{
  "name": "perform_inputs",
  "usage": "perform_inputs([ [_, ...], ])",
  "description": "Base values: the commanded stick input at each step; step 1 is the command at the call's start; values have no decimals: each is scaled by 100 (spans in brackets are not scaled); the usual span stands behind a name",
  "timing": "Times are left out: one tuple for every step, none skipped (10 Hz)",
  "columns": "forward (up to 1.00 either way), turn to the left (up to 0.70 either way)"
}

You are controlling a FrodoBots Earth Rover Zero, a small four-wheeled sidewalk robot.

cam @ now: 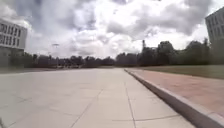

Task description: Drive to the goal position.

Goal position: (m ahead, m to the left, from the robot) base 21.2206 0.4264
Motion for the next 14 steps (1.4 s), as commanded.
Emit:
perform_inputs([
  [70,0],
  [70,0],
  [70,3],
  [70,2],
  [70,1],
  [70,0],
  [70,0],
  [70,0],
  [70,0],
  [70,0],
  [70,0],
  [70,0],
  [70,1],
  [70,3],
])
